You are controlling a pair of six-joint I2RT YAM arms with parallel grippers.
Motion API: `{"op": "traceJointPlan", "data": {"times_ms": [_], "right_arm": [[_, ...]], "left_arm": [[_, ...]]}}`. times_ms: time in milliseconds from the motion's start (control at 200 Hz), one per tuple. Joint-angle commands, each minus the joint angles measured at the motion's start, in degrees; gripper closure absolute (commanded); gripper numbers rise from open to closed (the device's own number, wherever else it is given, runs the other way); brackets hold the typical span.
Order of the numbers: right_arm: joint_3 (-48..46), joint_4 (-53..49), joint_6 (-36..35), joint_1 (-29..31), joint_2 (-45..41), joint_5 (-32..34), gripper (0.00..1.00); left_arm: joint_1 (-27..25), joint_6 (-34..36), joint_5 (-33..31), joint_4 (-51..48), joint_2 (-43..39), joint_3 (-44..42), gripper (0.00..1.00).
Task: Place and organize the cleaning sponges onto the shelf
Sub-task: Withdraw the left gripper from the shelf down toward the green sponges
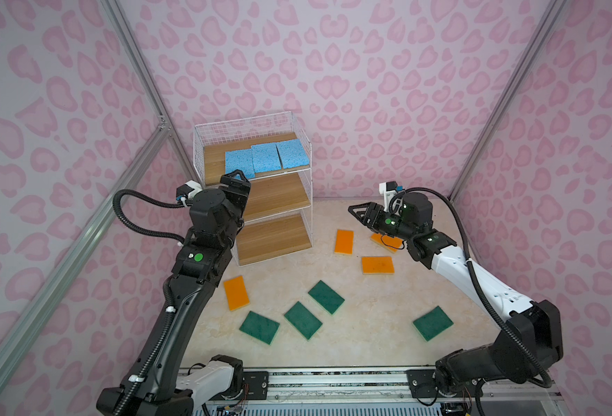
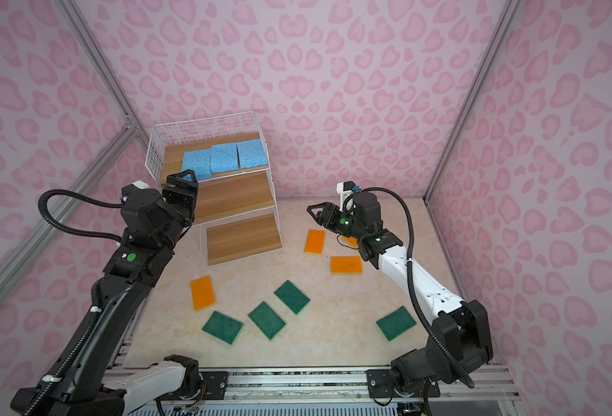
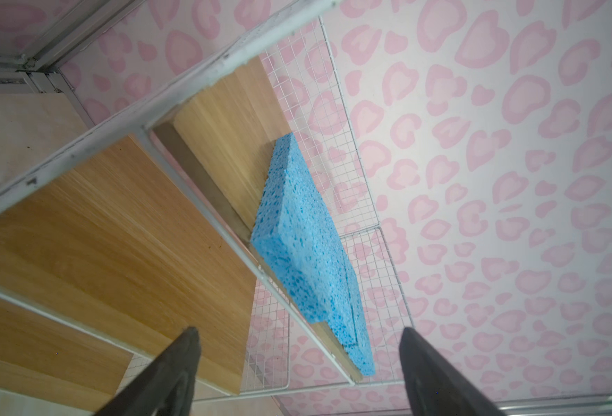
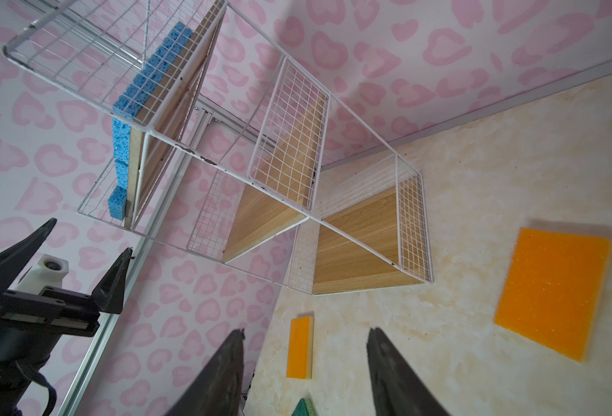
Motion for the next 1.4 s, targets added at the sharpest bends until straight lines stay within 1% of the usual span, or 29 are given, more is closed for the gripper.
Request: {"op": "traceJointPlan", "data": {"times_ms": [0,75,105,220,280,340,410,475,525,645,735,800,885,965,1045,1150,1395], "right_arm": [[-1.28,-2.38,-2.56,0.48,-1.15,1.80,0.44],[-2.42,-3.54,-3.31,0.91,-2.13,2.60,0.44],[-3.06,-3.95,-3.47,1.06,-2.72,2.91,0.43],[-5.90,-5.31,-4.19,1.90,-5.17,4.59,0.43],[-7.60,-6.12,-4.56,2.26,-6.63,5.41,0.43],[-9.90,-6.36,-4.40,2.46,-8.19,5.90,0.43],[-12.92,-5.91,-3.79,2.50,-10.10,6.28,0.43],[-15.98,-5.79,-3.45,2.67,-11.85,6.89,0.43],[-17.95,-6.04,-3.43,2.81,-13.12,7.52,0.43],[-22.08,-7.19,-4.07,2.90,-15.58,8.73,0.43],[-24.86,-8.62,-4.93,2.93,-16.94,9.49,0.42],[-27.13,-8.41,-4.71,2.69,-17.57,9.34,0.42],[-29.58,-7.12,-3.80,1.58,-17.55,6.99,0.41],[-30.06,-7.73,-4.22,0.21,-17.01,4.66,0.41],[-30.14,-8.48,-4.96,-0.65,-16.50,3.39,0.41],[-30.60,-8.06,-5.19,-1.98,-16.11,2.07,0.41],[-30.20,-7.08,-5.95,-3.74,-13.75,0.07,0.41]], "left_arm": [[0.00,7.12,3.94,-1.02,-3.79,-3.66,0.07],[-0.17,11.37,7.37,-1.80,-7.15,-7.67,0.00],[-0.17,13.13,8.82,-1.92,-8.53,-9.60,0.02],[-0.92,17.60,14.46,-3.69,-12.11,-15.83,0.02],[-2.53,19.93,16.75,-4.80,-13.10,-19.02,0.01],[-5.01,22.58,16.92,-7.45,-13.00,-21.77,0.01],[-7.18,24.08,18.19,-9.14,-11.91,-25.71,0.00],[-8.85,24.26,19.75,-8.11,-10.62,-29.53,0.01],[-10.55,24.74,19.78,-7.15,-9.49,-31.66,0.02],[-15.17,27.25,17.17,-6.22,-6.38,-33.61,0.06],[-17.14,28.23,16.02,-4.45,-4.20,-35.31,0.08],[-17.58,28.00,16.91,-1.50,-2.30,-37.51,0.09],[-17.66,27.28,19.65,2.54,1.60,-39.54,0.12],[-17.83,27.31,21.88,5.36,5.61,-40.01,0.14],[-18.36,28.18,23.54,6.69,9.31,-39.23,0.16],[-19.22,29.50,24.04,7.22,13.68,-37.57,0.19],[-19.60,29.86,25.71,10.25,22.63,-35.72,0.29]]}}
